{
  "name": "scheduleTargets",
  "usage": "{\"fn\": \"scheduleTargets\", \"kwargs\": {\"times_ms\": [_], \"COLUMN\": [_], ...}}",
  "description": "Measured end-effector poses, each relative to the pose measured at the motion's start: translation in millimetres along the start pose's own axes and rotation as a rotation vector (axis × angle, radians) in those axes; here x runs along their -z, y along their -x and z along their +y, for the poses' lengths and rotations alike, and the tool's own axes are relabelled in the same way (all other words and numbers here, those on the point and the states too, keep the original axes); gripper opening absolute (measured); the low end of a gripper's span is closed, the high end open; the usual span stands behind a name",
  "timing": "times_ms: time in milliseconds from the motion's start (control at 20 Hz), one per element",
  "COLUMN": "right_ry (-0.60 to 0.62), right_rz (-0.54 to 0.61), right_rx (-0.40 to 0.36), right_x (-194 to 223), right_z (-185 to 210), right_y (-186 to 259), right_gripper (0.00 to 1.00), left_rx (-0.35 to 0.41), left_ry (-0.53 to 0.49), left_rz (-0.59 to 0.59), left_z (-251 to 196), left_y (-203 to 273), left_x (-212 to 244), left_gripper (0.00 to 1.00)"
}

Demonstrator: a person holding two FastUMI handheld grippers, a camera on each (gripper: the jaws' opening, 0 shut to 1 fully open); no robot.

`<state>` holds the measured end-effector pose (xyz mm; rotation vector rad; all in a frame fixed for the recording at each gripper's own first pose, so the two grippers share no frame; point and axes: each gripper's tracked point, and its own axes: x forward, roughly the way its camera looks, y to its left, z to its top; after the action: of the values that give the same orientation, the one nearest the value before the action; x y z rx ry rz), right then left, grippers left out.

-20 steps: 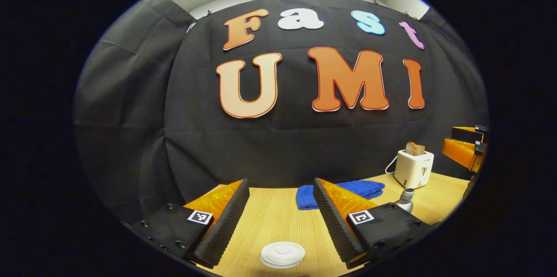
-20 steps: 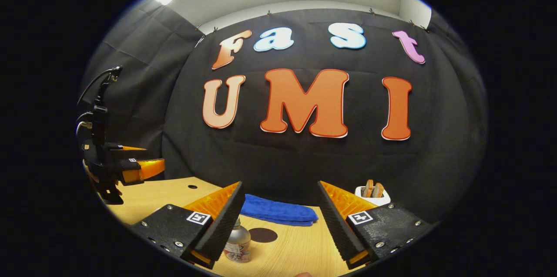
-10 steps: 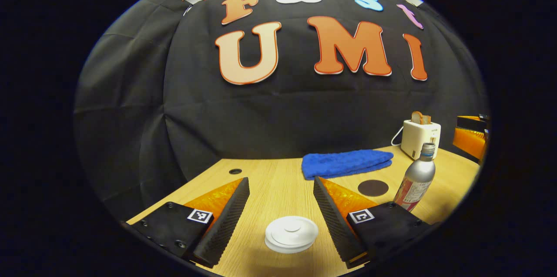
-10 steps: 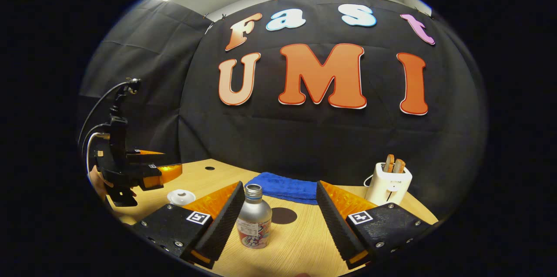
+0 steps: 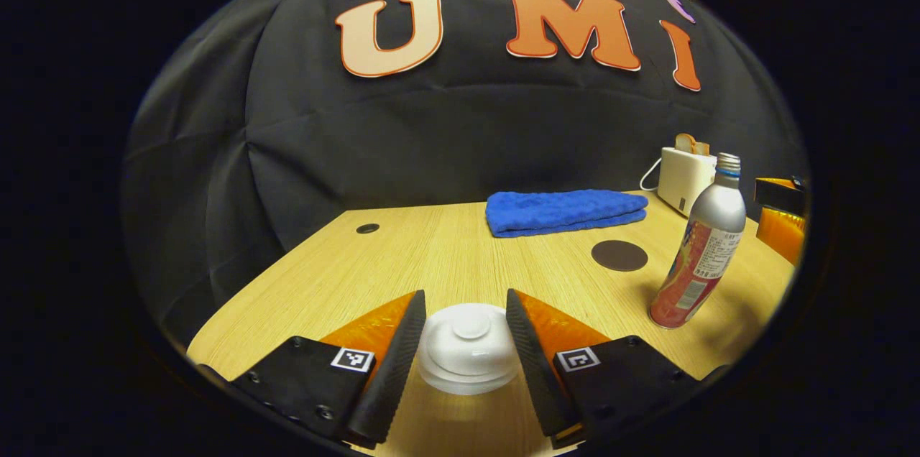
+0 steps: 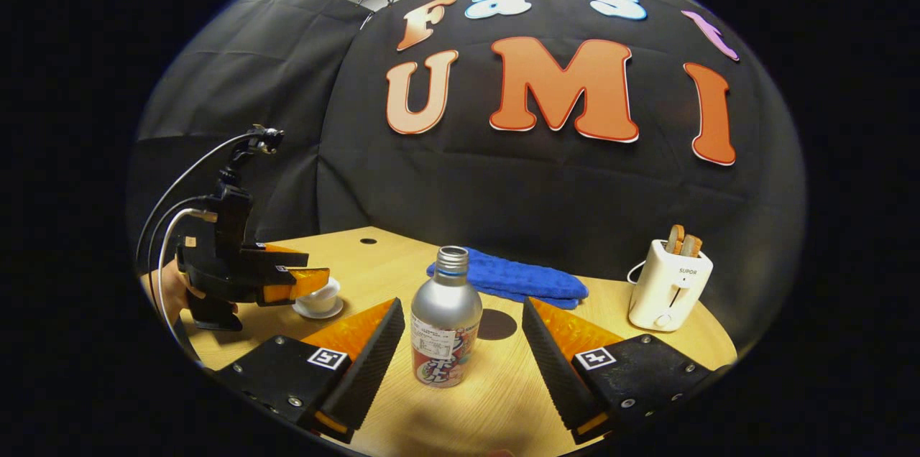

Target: Open the teacup lid with one hand, grasp the water bottle and pour water into the teacup with the other hand; after pouring, place the water bottle on the coaster and then close the teacup lid.

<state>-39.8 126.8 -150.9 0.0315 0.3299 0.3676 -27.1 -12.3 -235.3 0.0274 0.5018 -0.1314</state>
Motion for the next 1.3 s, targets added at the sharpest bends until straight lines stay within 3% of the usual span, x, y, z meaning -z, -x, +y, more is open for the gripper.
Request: {"fn": "scheduleTargets", "kwargs": {"times_ms": [50, 300, 450, 1000, 1300], "right_ry": [0.000, -0.004, -0.005, -0.013, -0.032], "right_rz": [0.008, 0.034, 0.046, 0.081, 0.140], "right_rx": [-0.005, -0.017, -0.019, -0.022, -0.029], "right_x": [3.0, 12.9, 17.2, 32.0, 47.0], "right_z": [0.9, 2.7, 1.7, -0.2, 3.4], "right_y": [-2.4, -8.3, -11.6, -24.8, -34.6], "right_gripper": [0.99, 0.99, 0.99, 0.99, 0.99], "left_rx": [0.005, 0.004, 0.002, 0.007, -0.071], "left_ry": [-0.001, -0.006, -0.009, 0.033, 0.035], "left_rz": [0.009, 0.027, 0.031, -0.027, -0.109], "left_z": [-1.6, -3.2, -4.3, -0.9, 18.5], "left_y": [-2.5, -5.9, -8.2, -4.0, 2.9], "left_x": [2.2, 4.9, 5.9, -4.7, -24.6], "left_gripper": [0.72, 0.75, 0.41, 0.31, 0.30]}}
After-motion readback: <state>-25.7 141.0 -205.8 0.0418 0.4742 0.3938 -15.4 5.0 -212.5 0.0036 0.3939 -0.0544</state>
